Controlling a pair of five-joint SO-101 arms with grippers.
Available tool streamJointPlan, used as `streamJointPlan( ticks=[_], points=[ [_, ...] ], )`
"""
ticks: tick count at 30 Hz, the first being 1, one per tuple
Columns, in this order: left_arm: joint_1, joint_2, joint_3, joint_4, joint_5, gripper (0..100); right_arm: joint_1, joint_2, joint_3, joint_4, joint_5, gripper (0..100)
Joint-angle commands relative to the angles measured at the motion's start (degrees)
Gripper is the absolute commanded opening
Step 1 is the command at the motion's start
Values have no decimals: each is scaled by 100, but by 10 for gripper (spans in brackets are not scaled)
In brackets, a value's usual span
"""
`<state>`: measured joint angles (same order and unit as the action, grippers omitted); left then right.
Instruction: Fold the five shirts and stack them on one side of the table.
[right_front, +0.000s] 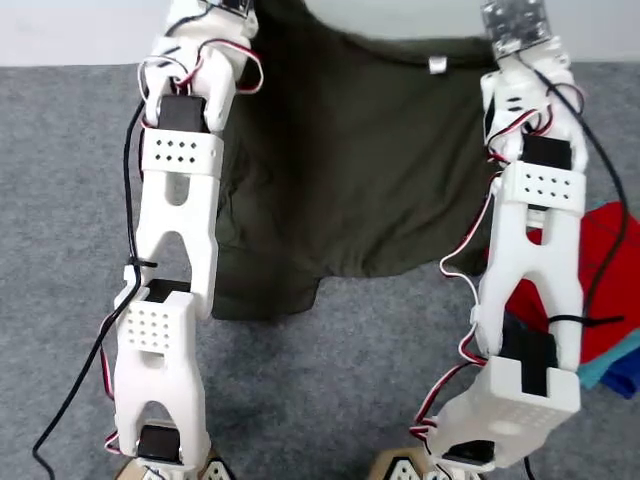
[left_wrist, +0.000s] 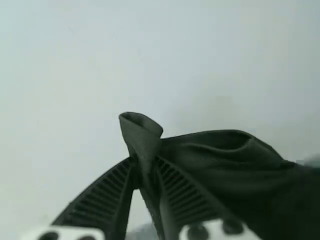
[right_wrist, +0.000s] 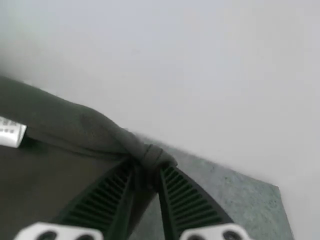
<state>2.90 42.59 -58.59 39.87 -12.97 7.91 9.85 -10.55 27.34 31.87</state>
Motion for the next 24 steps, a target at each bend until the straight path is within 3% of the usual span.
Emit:
streamJointPlan(
  ticks=[1, 7, 18, 24],
  points=[
    [-132, -105, -31, 818, 35, 5, -154, -66, 18, 374, 360, 9],
    [-299, -158, -48, 2356, 0, 5, -189, -119, 229, 1147, 475, 9],
    [-352, -158, -48, 4914, -1143, 5, -198, -127, 193, 2905, 484, 9],
    [-352, -158, -40, 6057, -1767, 5, -198, -127, 193, 4119, 958, 9]
  ],
)
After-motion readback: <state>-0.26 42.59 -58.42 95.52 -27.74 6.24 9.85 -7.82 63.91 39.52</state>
